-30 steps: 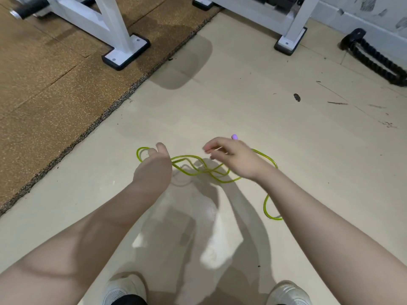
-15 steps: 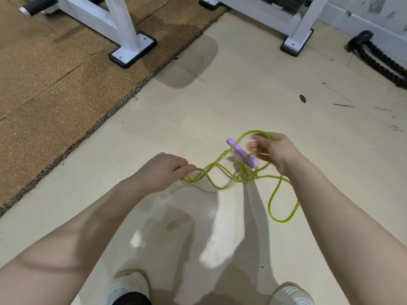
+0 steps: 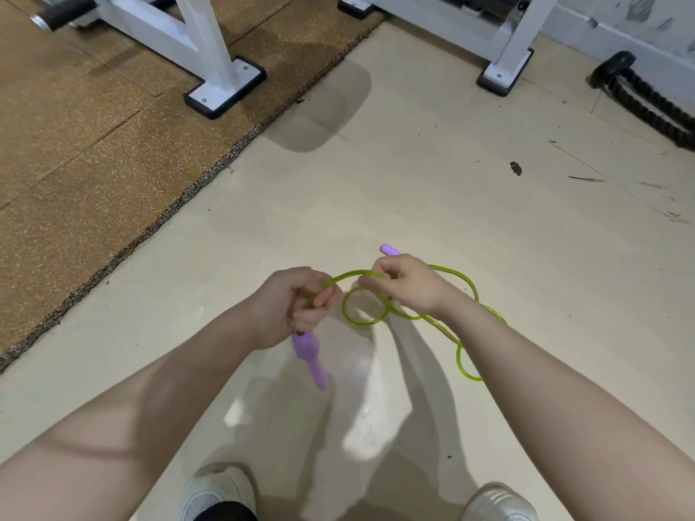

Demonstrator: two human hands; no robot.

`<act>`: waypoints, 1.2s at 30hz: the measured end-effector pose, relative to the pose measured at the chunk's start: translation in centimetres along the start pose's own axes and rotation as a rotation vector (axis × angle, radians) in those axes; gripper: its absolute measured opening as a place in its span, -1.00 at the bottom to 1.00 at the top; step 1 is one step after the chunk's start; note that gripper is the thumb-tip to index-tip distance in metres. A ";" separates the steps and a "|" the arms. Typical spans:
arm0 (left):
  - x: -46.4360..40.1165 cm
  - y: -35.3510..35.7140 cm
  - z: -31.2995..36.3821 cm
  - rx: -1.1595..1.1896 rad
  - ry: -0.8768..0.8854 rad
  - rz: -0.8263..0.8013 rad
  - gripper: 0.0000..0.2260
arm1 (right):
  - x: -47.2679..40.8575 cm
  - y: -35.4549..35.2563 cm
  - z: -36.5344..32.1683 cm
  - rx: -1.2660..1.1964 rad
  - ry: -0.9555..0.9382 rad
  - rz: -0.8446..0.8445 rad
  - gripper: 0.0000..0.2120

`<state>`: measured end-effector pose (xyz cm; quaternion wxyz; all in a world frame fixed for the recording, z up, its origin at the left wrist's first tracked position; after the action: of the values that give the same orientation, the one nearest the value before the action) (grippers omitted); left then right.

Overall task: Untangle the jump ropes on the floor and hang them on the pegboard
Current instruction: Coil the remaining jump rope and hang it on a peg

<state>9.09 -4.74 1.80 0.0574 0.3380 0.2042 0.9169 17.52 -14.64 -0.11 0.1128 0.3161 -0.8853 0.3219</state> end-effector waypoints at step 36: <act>26.7 30.0 47.6 -0.711 0.181 0.187 -0.64 | 25.1 -35.4 -52.5 0.417 -0.245 -0.280 -0.90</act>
<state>20.28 -9.56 62.89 0.0691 0.2318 -0.1543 0.9580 20.26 -14.21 67.99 -0.0192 0.4885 -0.7546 0.4377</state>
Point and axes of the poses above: each hand's wrist, its own x-axis away from the middle knuckle, its own y-axis out of the palm, z = x × y, the point moved 10 cm from there along -x, towards the middle knuckle, and after that the axes turned 5 degrees about z, right-handed, at the moved point
